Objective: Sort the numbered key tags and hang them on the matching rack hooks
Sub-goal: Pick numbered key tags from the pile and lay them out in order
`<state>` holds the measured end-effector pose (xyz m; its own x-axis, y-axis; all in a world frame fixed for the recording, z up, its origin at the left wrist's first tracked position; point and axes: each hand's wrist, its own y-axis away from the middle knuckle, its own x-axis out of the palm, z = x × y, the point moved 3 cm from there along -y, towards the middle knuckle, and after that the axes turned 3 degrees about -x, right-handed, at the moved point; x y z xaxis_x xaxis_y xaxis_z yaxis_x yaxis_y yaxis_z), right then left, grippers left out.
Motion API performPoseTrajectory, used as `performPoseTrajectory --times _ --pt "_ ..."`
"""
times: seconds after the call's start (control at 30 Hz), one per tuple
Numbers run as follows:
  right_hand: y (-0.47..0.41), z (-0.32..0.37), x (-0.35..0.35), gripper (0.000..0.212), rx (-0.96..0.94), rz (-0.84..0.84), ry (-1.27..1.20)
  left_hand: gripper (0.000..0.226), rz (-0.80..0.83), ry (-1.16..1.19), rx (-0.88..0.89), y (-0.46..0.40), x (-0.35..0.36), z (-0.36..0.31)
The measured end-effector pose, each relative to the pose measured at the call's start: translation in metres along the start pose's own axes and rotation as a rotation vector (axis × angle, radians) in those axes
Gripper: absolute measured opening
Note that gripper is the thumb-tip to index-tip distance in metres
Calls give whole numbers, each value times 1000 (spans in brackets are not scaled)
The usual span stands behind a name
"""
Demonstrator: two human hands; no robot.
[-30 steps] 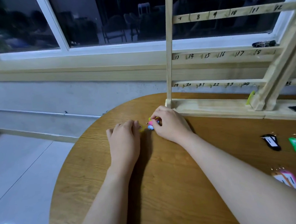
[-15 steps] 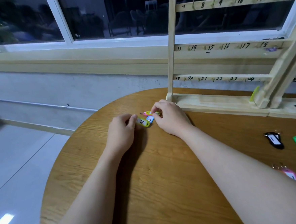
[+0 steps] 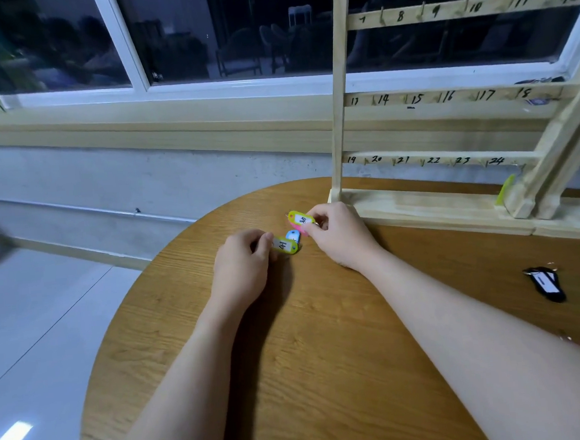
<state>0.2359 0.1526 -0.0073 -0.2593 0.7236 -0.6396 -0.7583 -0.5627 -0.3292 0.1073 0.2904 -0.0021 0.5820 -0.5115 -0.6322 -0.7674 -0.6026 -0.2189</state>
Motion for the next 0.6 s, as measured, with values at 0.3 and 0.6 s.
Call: performPoseTrajectory --times 0.3,0.6 --pt "-2 1 1 31 -1 15 45 41 4 -5 -18 1 0 1" --pt "13 11 -12 17 48 69 -89 34 26 45 23 5 -8 -2"
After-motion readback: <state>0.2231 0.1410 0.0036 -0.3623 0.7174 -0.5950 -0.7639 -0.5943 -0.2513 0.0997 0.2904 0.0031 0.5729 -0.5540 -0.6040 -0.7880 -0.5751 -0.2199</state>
